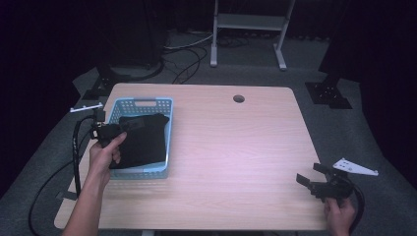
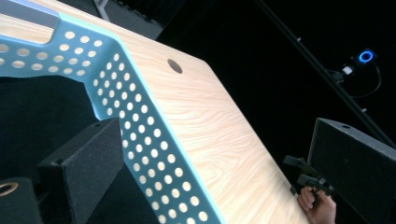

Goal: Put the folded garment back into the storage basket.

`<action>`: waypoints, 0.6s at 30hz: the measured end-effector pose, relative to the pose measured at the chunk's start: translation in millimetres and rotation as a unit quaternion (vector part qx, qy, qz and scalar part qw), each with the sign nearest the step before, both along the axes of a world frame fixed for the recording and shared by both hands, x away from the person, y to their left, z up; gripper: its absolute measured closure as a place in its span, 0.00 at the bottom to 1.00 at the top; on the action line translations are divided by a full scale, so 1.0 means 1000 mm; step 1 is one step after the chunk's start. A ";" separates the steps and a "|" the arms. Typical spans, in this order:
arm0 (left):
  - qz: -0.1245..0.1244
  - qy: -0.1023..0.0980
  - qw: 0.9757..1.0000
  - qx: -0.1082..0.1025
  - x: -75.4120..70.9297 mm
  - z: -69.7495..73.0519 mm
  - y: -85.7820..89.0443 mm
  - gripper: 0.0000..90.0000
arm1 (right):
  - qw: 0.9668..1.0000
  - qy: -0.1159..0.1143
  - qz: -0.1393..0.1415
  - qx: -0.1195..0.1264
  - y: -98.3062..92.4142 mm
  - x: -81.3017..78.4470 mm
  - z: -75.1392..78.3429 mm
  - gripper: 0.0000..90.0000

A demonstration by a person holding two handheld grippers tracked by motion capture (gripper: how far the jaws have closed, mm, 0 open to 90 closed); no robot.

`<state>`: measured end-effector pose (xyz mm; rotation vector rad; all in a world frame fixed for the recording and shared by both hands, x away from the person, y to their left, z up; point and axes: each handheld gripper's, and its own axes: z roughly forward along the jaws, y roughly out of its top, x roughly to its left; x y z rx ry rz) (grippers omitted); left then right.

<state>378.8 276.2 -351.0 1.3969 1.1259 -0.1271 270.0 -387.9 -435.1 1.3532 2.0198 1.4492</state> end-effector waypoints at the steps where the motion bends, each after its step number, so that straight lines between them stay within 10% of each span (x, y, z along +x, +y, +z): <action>1: 0.000 -0.001 1.000 0.001 -0.001 0.000 -0.001 0.03 | 1.000 0.000 0.000 0.001 0.000 0.000 0.000 0.02; 18: 0.011 -0.020 1.000 -0.004 -0.015 -0.001 -0.015 0.03 | 1.000 -0.001 0.000 0.002 -0.001 0.000 0.000 0.02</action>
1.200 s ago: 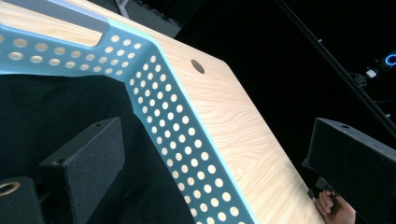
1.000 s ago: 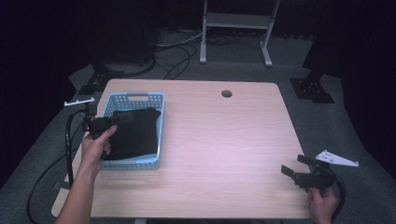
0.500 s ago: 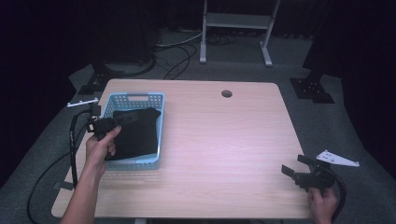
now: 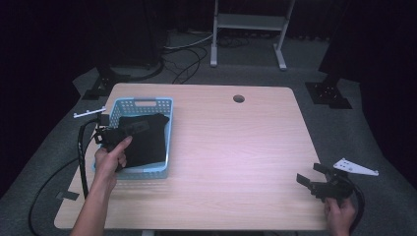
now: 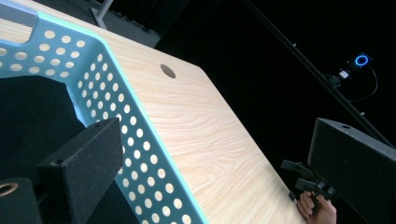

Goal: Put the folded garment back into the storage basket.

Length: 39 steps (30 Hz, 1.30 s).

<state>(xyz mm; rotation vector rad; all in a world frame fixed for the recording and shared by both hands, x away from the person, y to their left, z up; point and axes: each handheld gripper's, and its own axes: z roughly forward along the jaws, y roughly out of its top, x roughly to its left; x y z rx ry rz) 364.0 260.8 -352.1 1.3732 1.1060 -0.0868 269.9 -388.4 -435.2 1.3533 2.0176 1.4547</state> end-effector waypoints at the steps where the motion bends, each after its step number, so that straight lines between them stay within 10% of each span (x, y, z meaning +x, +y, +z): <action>1: -0.002 0.001 1.000 0.002 -0.001 0.000 -0.001 0.03 | 1.000 0.000 0.000 0.000 0.000 0.000 0.000 0.02; 39: -0.057 -0.032 0.998 -0.012 -0.006 0.012 -0.057 0.03 | 1.000 -0.001 0.000 0.000 0.000 0.000 0.000 0.02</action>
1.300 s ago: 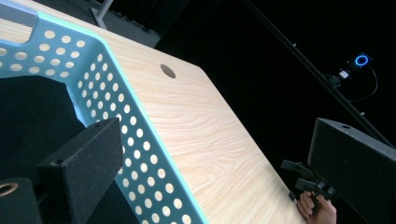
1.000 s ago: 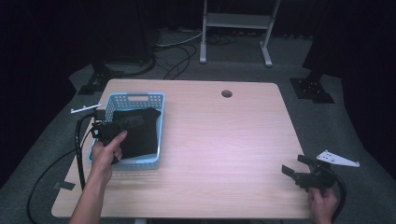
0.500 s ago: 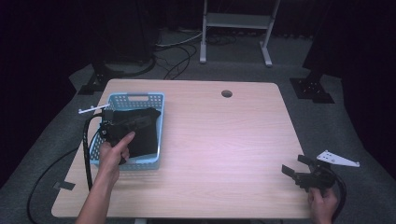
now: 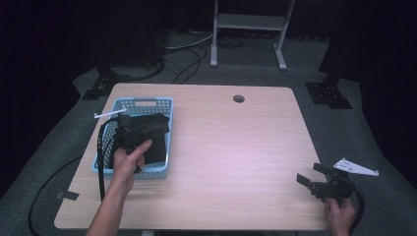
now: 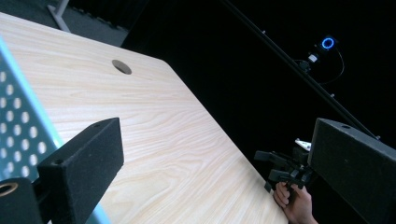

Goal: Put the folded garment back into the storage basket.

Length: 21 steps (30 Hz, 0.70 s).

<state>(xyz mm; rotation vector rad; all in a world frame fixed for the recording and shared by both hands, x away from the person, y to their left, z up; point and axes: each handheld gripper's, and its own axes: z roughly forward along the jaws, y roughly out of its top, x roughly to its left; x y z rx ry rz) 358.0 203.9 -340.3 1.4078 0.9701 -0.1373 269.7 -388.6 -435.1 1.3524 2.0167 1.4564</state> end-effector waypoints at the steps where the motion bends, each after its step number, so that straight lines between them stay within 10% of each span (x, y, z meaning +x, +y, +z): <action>1: -0.002 -0.001 1.000 0.001 0.000 0.000 -0.002 0.03 | 1.000 0.000 0.000 0.000 0.000 0.000 0.000 0.02; 21: -0.015 -0.007 1.000 0.006 0.000 0.000 -0.023 0.03 | 1.000 -0.002 0.003 0.001 0.000 0.000 0.000 0.02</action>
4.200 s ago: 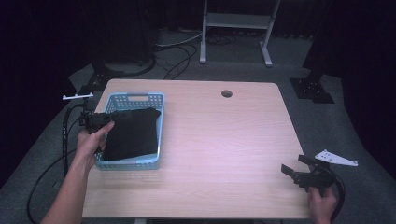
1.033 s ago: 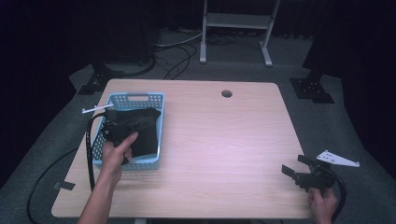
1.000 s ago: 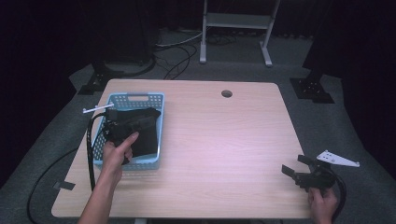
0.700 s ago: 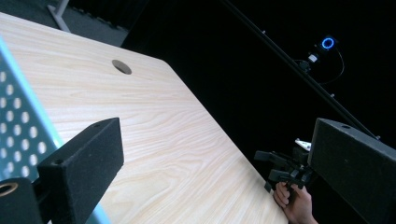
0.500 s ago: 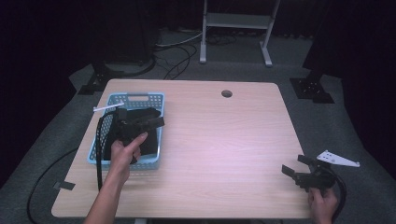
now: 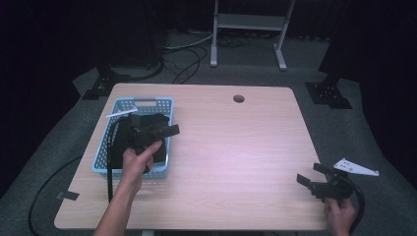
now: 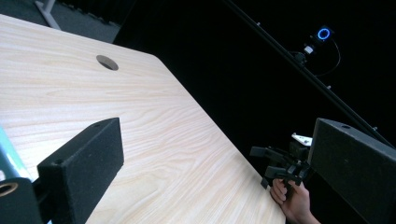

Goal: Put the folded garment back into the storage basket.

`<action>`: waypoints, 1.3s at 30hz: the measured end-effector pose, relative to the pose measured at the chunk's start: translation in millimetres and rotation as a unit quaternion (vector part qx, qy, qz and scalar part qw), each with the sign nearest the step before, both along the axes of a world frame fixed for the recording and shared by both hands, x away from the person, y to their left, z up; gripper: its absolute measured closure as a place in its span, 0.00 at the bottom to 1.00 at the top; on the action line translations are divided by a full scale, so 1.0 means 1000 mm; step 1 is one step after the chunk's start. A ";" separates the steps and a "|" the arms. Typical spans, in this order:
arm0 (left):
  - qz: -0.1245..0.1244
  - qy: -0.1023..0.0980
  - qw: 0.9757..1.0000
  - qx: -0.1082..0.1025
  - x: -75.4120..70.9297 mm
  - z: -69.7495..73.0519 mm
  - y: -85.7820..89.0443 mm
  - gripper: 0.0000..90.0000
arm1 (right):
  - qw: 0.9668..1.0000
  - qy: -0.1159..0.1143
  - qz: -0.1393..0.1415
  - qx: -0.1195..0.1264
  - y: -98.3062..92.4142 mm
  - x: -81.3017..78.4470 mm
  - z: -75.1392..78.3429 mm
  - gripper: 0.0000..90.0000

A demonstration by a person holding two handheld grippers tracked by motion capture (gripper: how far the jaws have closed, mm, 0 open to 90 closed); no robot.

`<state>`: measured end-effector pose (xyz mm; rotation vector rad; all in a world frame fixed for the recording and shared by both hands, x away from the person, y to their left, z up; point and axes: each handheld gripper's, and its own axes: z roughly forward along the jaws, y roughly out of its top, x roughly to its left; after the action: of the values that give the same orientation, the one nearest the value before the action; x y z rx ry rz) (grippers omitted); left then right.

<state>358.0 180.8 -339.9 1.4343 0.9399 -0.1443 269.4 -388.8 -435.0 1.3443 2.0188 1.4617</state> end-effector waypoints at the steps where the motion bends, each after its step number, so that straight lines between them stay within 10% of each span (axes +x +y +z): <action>1: 0.000 0.000 1.000 -0.002 0.000 0.000 -0.001 0.03 | 1.000 0.000 0.000 0.001 0.000 0.000 0.000 0.02; 39: -0.017 -0.005 1.000 -0.007 0.000 -0.003 -0.030 0.03 | 1.000 -0.001 0.002 0.002 0.000 0.000 0.000 0.02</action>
<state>357.7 151.1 -343.1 1.4371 0.9049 -0.1694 269.0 -389.0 -434.9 1.3419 2.0187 1.4693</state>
